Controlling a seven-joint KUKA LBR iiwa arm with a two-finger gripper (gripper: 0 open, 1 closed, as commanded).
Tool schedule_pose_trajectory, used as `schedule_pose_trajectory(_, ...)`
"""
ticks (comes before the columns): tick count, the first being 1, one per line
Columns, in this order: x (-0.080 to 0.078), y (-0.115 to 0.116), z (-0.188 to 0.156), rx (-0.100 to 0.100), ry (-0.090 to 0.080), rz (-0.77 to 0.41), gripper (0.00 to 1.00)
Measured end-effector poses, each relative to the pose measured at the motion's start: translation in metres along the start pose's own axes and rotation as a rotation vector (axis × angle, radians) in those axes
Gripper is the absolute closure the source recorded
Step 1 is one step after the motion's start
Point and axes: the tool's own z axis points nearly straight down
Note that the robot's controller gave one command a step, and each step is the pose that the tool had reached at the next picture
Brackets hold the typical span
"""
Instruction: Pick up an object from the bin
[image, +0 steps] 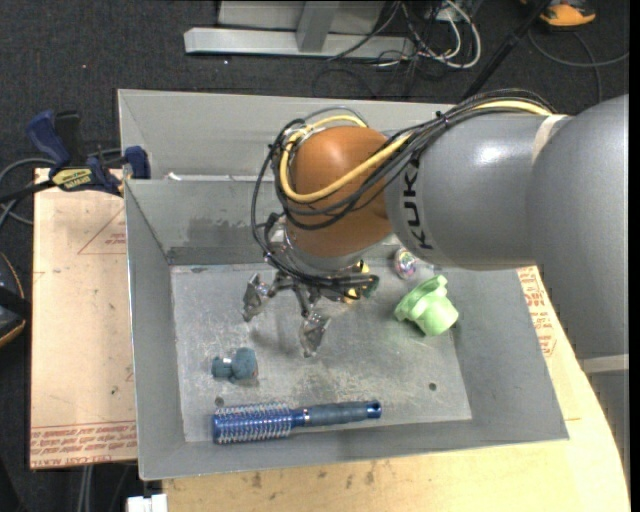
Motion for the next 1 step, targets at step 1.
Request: schedule_pose_trajectory(1, 0.0935, -0.0449, -0.0086, 0.007, 0.0, -0.535, 0.0)
